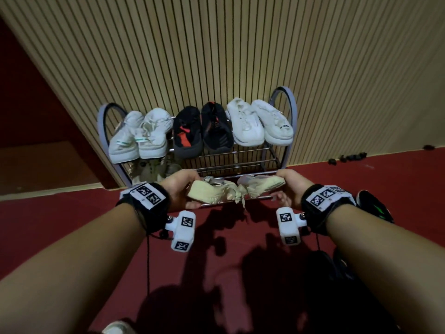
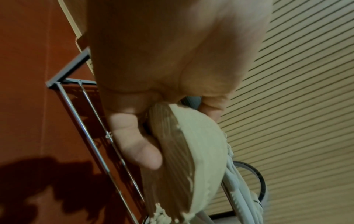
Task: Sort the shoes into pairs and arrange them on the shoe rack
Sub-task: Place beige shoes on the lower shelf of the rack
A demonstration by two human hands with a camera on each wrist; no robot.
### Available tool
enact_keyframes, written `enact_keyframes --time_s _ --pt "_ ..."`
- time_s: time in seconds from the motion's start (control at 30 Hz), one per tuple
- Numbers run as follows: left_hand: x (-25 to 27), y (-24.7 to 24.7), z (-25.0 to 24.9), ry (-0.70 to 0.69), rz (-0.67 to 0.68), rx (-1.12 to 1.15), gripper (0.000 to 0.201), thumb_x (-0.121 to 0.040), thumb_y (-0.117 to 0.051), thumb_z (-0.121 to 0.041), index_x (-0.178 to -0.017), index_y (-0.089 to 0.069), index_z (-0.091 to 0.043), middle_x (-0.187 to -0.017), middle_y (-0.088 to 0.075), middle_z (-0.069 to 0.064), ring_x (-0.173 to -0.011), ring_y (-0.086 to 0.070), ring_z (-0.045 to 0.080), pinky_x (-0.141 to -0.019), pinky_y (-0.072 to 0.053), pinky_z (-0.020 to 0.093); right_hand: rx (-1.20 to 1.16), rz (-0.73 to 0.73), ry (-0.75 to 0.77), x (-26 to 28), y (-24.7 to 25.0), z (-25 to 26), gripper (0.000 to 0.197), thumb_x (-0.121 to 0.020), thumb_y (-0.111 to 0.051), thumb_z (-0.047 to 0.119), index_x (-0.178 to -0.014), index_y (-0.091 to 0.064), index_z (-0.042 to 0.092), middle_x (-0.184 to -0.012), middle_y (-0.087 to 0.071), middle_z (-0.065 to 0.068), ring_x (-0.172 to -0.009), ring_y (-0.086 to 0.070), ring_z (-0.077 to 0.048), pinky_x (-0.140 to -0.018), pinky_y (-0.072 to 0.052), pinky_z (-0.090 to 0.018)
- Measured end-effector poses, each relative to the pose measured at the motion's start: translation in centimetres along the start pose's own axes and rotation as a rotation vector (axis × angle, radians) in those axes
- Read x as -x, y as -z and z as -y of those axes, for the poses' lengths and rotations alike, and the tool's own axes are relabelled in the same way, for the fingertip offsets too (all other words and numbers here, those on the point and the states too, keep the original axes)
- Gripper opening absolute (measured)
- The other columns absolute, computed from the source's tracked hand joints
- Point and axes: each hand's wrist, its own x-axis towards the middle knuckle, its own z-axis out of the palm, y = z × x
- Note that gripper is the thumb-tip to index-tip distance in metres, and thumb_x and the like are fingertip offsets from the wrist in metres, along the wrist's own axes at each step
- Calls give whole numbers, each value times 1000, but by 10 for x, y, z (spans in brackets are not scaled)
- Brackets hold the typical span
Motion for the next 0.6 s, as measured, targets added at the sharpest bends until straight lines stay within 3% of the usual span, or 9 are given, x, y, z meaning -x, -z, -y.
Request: enact_keyframes --time_s 0.07,0.13,0.23,0.33,0.43,0.53,0.6 --pt "7 12 3 -15 -13 42 24 -77 -43 -17 -90 -59 -5 -73 -66 8 -60 -65 20 -48 -48 21 -72 7 17 2 -3 3 21 -82 -39 23 -87 -54 9 -39 -45 -3 -27 -39 -13 -36 -33 -13" --pt "10 22 7 -42 -22 94 40 -66 -45 -18 -102 -56 -3 -81 -62 14 -57 -64 25 -43 -46 23 -153 9 36 0 -5 3 19 -81 -38 19 -88 -54 10 -49 -46 -2 -29 -41 -12 -36 -34 -14" --pt "11 30 12 -81 -10 224 39 -76 -33 -11 -107 -56 -1 -84 -64 18 -52 -65 29 -40 -47 24 -231 25 37 -4 -11 -1 27 -78 -38 14 -98 -57 8 -68 -53 -5 -33 -46 -12 -37 -38 -15" --pt "6 35 17 -102 -57 286 41 -73 -36 -8 -109 -53 -2 -91 -61 18 -58 -67 29 -46 -52 29 -289 32 63 -8 -18 -4 29 -80 -37 9 -101 -57 6 -70 -55 -5 -35 -47 -12 -39 -39 -15" --pt "-2 35 24 -105 -102 291 26 -81 -35 -5 -92 -58 -4 -75 -66 12 -62 -66 25 -55 -55 31 -282 16 76 -19 -24 -8 36 -82 -38 7 -114 -55 4 -78 -58 -7 -40 -53 -13 -38 -41 -18" --pt "-13 32 32 -108 -111 255 26 -85 -35 -1 -82 -59 -11 -64 -66 5 -56 -65 19 -64 -48 28 -280 22 65 -32 -29 -11 40 -84 -41 5 -122 -54 9 -89 -63 -6 -47 -60 -14 -40 -45 -19" --pt "-25 32 36 -106 -122 254 23 -81 -41 -1 -85 -59 -14 -78 -65 8 -66 -64 21 -68 -49 30 -295 15 56 -41 -33 -13 37 -87 -42 5 -121 -54 13 -89 -64 -3 -49 -61 -11 -41 -47 -19"
